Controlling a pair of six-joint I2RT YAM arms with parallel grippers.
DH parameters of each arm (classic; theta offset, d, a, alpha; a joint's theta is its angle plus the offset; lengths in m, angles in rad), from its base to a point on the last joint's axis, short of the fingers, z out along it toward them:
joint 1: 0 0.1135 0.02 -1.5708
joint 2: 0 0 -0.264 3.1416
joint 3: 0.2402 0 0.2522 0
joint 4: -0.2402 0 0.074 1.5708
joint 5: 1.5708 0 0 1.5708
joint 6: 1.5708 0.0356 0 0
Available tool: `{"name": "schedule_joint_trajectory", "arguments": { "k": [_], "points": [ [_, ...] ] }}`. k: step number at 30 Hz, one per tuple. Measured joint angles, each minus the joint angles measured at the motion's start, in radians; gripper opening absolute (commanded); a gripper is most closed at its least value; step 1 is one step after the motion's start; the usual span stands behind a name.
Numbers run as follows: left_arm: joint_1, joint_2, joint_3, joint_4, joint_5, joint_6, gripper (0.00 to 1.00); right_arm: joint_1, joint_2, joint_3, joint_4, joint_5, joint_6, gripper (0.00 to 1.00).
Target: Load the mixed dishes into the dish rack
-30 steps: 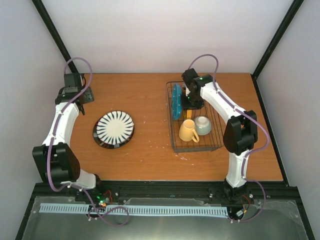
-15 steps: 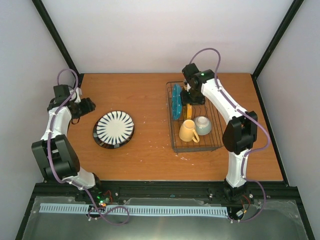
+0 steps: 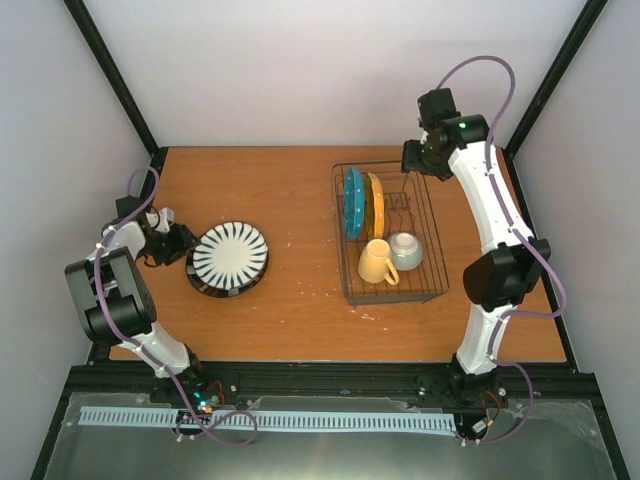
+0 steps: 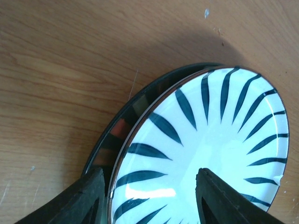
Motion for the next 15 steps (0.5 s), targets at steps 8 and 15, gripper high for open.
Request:
{"name": "schedule_joint_trajectory", "arguments": {
  "k": [8, 15],
  "points": [
    [0.0, 0.003, -0.002, -0.042, -0.016, 0.019, 0.52, -0.044, -0.016, -0.014, 0.026, -0.048, -0.007, 0.68],
    [0.001, 0.004, -0.04, -0.052, -0.024, 0.019, 0.49, -0.065, -0.016, -0.024, 0.042, -0.078, -0.027, 0.68]
  ]
}}
